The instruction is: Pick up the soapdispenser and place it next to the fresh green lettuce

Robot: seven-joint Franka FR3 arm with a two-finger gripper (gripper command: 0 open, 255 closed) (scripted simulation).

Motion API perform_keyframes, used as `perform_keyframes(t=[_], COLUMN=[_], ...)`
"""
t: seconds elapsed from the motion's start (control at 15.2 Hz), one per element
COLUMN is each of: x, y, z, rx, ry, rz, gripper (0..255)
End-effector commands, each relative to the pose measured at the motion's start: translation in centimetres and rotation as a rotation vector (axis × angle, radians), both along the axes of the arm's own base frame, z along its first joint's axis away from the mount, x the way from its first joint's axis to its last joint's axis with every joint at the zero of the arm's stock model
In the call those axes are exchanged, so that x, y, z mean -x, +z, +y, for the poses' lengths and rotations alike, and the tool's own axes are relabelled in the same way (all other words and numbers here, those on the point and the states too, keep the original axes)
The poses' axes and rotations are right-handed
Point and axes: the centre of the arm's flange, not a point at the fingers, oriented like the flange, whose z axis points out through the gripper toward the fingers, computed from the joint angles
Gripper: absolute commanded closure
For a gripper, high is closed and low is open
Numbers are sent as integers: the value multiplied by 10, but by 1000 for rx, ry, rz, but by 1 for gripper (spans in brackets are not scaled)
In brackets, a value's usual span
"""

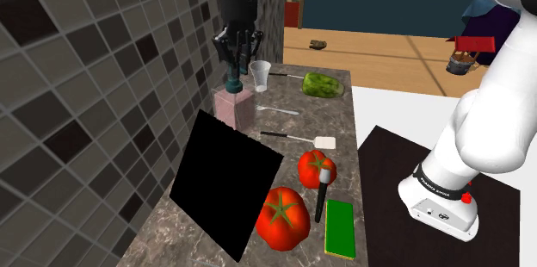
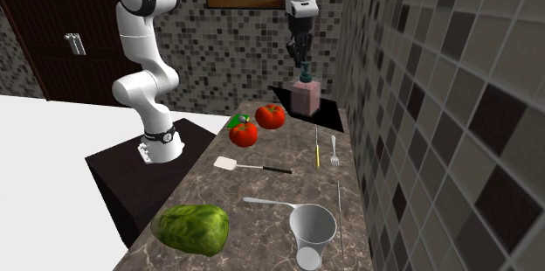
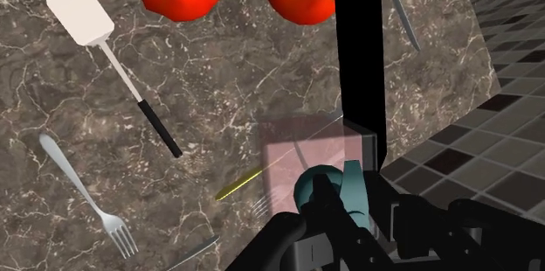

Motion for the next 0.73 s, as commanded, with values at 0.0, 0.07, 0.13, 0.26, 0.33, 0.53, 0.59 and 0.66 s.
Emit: perform_keyframes(t=[0.0, 0.07, 0.13, 0.26, 0.33, 0.53, 0.59, 0.66], x=[0, 0, 0, 0, 0, 0, 0, 0], y=[12, 17, 22, 33, 38, 54, 59, 60], z=[0, 0, 0, 0, 0, 0, 0, 0], rx=[0, 0, 0, 0, 0, 0, 0, 0], ry=[0, 0, 0, 0, 0, 0, 0, 0], rz=[0, 0, 0, 0, 0, 0, 0, 0], gripper=[255, 255, 255, 255, 255, 255, 255, 255])
